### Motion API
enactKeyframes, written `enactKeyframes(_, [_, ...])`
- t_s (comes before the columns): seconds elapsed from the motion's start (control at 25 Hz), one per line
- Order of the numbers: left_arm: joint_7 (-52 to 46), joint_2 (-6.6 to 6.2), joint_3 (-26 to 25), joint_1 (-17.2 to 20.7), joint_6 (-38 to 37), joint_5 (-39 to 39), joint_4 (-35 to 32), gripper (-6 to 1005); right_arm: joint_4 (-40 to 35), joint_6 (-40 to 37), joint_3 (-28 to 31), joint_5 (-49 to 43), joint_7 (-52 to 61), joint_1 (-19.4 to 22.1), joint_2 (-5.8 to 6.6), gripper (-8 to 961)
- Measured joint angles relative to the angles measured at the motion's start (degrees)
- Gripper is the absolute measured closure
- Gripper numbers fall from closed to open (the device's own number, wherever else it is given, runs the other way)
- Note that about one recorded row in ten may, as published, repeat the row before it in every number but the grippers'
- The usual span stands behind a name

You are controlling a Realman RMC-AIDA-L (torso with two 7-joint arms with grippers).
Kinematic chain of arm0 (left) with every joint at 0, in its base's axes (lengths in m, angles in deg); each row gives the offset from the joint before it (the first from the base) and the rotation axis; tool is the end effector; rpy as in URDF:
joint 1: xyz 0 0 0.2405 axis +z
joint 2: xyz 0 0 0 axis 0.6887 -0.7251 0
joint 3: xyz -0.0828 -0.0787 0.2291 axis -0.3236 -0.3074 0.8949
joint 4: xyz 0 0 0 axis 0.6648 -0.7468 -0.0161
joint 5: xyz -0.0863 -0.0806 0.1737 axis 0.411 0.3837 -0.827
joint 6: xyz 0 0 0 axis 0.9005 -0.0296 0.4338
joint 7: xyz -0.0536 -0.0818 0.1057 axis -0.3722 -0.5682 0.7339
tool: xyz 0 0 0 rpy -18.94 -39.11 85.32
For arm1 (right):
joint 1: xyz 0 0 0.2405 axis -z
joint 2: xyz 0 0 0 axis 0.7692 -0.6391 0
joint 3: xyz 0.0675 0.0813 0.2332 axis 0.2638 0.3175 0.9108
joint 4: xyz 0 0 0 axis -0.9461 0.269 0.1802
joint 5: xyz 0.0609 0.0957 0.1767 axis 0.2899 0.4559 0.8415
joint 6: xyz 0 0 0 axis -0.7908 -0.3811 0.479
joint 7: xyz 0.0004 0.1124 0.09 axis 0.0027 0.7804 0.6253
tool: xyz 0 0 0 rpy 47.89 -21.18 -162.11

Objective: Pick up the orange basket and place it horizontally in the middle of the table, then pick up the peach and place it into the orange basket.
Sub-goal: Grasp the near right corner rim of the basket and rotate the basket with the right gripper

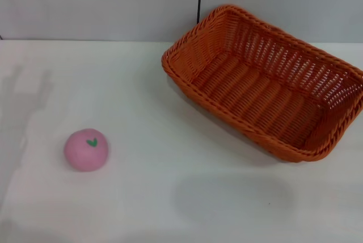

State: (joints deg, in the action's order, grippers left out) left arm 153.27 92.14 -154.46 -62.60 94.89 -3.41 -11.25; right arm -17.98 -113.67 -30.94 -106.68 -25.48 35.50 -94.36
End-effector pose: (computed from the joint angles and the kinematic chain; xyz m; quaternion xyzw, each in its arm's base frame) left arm -0.3202 0.2493 0.0496 -0.5445 -0.2344 -0.6194 0.5147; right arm 0.3986 0.2466 0.0923 -0.4687 0.3475 0.5248 0.6198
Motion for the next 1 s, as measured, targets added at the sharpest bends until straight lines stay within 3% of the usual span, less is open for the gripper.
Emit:
enactKeyframes(0.68, [0.0,0.00,0.0,0.6,0.0,0.0,-0.1,185,-1.5,0.0,-0.3,-4.2,0.0,0.0,0.14,456])
enactKeyframes(0.84, [0.0,0.00,0.0,0.9,0.0,0.0,-0.1,185,-6.4,-0.4,-0.7,-9.6,2.6,-1.0,0.17,433])
enactKeyframes(1.0, [0.0,0.00,0.0,1.1,0.0,0.0,-0.1,185,-17.1,1.2,-4.6,-18.2,16.5,-2.4,0.69,401])
